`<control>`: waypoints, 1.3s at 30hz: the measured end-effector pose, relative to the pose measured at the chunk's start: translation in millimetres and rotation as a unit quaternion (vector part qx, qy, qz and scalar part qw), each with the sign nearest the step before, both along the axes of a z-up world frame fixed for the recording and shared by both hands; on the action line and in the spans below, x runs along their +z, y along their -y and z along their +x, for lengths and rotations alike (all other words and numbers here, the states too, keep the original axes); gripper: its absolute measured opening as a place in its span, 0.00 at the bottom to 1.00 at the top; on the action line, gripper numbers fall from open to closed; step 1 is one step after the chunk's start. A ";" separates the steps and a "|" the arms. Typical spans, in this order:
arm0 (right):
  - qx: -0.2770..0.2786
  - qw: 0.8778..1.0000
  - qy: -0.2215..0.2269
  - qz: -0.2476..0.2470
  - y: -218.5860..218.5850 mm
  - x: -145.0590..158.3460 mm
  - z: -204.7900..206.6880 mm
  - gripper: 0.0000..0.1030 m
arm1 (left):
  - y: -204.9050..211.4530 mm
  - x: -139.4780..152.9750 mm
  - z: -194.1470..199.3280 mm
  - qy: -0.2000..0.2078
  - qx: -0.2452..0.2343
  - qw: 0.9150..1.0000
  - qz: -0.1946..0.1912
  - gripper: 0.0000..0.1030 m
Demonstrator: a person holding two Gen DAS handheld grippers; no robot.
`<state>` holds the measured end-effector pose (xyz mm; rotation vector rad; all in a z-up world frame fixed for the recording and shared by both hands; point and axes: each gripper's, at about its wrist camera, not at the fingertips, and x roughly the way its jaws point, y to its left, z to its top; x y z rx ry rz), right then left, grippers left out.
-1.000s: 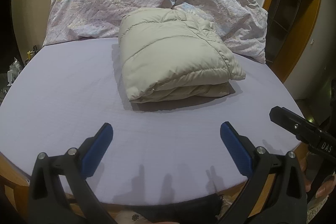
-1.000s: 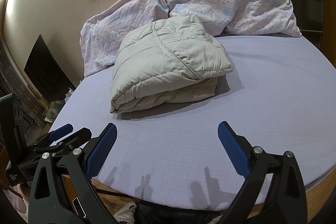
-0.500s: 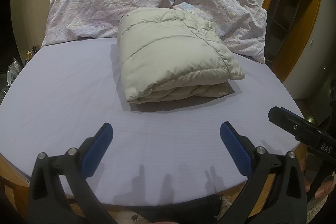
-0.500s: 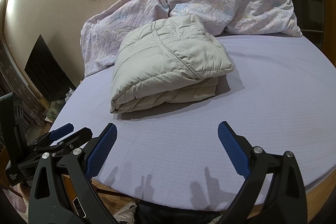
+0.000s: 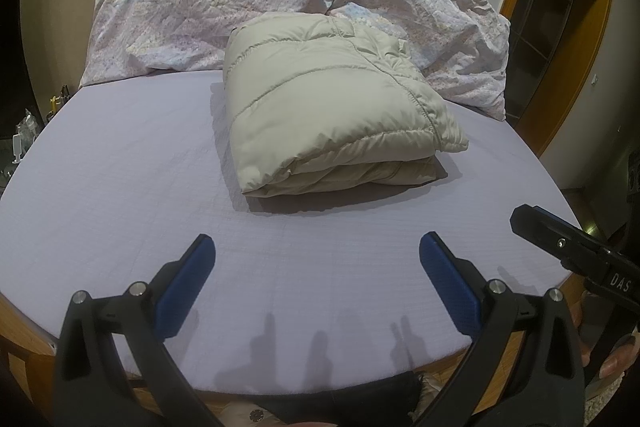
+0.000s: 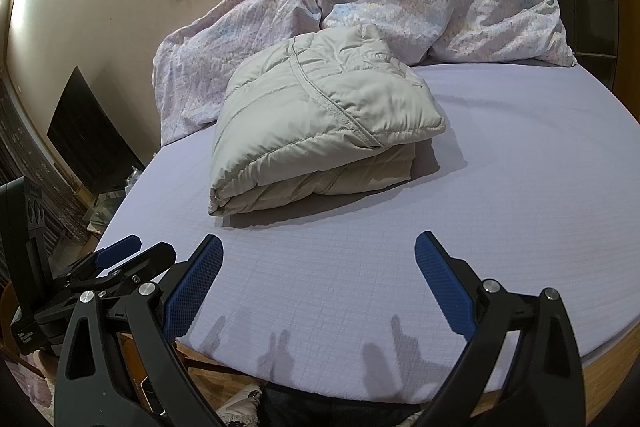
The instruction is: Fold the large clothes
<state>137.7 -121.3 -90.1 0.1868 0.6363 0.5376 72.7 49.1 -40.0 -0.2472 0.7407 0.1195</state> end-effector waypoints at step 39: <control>0.001 1.000 -0.003 0.001 -0.4 -2.1 3.8 0.96 | -0.2 -4.0 5.2 -0.004 0.000 1.000 -0.003 0.98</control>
